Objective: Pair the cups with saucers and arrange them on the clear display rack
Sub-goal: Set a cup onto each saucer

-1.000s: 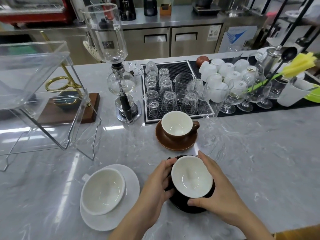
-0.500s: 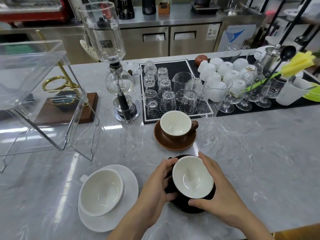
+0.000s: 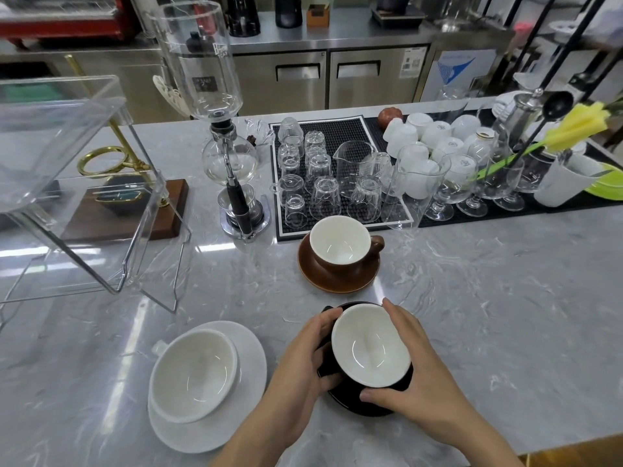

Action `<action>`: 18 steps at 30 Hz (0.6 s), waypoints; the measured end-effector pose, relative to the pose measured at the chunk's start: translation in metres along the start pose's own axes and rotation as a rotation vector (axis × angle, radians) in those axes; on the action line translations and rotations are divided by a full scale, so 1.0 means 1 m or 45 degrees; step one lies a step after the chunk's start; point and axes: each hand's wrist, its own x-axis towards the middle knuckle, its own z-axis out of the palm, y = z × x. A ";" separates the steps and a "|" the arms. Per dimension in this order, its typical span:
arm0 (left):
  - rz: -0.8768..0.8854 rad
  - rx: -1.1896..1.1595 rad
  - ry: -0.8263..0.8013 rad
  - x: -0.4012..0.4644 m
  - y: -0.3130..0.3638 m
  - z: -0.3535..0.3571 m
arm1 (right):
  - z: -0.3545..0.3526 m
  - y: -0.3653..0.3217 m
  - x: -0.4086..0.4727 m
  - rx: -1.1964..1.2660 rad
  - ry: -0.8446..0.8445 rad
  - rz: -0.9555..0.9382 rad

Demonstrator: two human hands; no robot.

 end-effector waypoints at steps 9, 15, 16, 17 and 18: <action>-0.002 0.042 0.034 -0.001 0.005 0.002 | 0.002 -0.001 0.001 0.011 0.021 0.012; 0.063 0.131 0.071 -0.009 0.009 0.002 | -0.001 0.000 0.000 0.052 0.022 0.026; 0.069 0.136 0.093 -0.010 0.010 0.002 | -0.002 0.000 -0.001 0.072 0.020 0.029; 0.069 0.131 0.124 -0.012 0.010 0.001 | -0.004 0.000 -0.002 0.098 0.019 0.031; 0.069 0.117 0.160 -0.013 0.011 -0.001 | -0.006 0.000 -0.003 0.137 0.020 0.031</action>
